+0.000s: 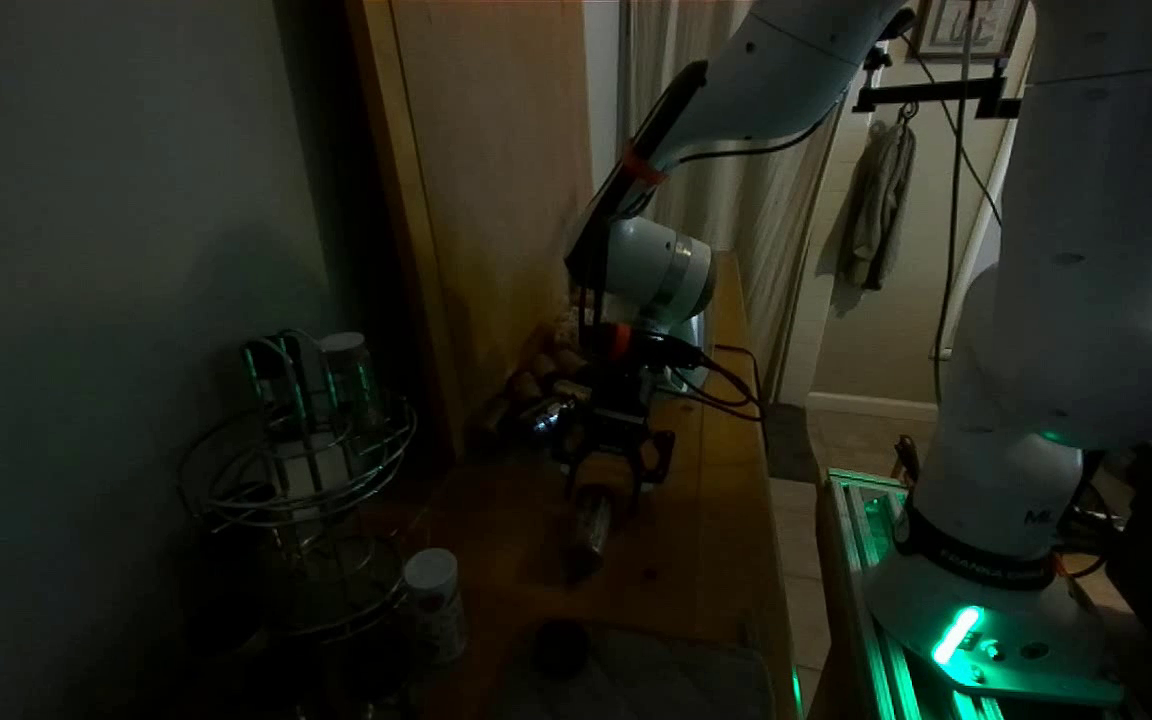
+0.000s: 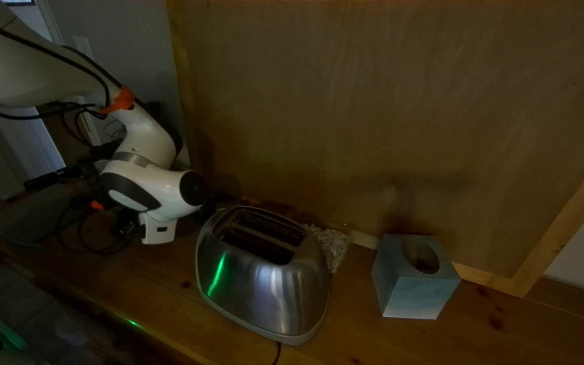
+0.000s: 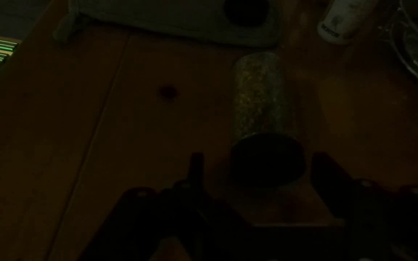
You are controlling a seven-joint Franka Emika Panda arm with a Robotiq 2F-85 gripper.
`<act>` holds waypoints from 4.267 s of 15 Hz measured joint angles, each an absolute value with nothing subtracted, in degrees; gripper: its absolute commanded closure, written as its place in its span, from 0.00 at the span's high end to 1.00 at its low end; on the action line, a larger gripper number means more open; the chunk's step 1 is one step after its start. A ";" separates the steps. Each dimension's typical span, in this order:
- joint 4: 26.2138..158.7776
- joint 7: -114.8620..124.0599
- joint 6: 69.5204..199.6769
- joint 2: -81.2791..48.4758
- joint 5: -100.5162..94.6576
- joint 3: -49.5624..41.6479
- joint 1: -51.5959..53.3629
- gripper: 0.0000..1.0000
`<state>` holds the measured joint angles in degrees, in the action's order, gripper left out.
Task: Pick up the laying spice bottle on the counter and put it right side up on the counter
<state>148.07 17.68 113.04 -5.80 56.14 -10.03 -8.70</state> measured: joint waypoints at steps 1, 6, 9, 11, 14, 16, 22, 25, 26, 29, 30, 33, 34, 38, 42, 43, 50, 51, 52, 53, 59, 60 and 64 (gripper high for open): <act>148.06 17.68 112.94 -5.87 56.14 -10.07 -8.79 0.74; 147.98 17.68 111.92 -5.94 56.27 -10.58 -9.18 0.48; 147.77 17.68 111.60 -6.07 56.54 -10.71 -9.52 0.24; 147.57 17.68 111.51 -6.31 56.83 -10.74 -9.61 0.24; 147.33 17.68 111.41 -6.58 57.38 -10.75 -9.63 0.24; 147.25 17.69 111.68 -6.51 57.38 -10.74 -9.55 0.24; 147.26 23.46 117.67 -2.90 53.85 -8.78 -7.01 0.24; 147.29 30.67 122.10 0.43 48.05 -6.34 -4.93 0.24; 147.32 33.53 123.39 1.59 45.52 -5.38 -4.31 0.24; 147.64 42.32 125.70 5.04 37.24 -2.55 -3.19 0.24; 147.76 45.06 125.75 6.13 34.54 -1.68 -3.04 0.24; 148.37 52.20 125.75 9.38 27.04 0.44 -2.94 0.24; 148.44 54.20 125.75 10.35 24.97 1.07 -2.93 0.24; 148.40 62.33 125.90 13.59 17.26 4.51 -2.75 0.24; 148.32 71.10 126.69 14.98 9.83 8.49 -2.39 0.24; 148.33 73.28 127.03 15.03 7.83 9.23 -2.38 0.24; 148.37 86.46 128.17 15.34 -5.44 11.10 -2.40 0.24; 148.41 87.63 128.17 15.43 -6.82 11.10 -2.41 0.24; 148.43 88.79 128.17 15.47 -8.21 11.10 -2.43 0.24; 148.44 90.01 128.17 15.47 -9.52 11.11 -2.44 0.24; 148.45 98.57 128.17 15.45 -17.26 11.62 -2.44 0.24; 148.45 100.07 128.17 15.43 -18.58 11.83 -2.44 0.24; 148.44 105.91 128.17 15.15 -23.68 12.71 -2.44 0.24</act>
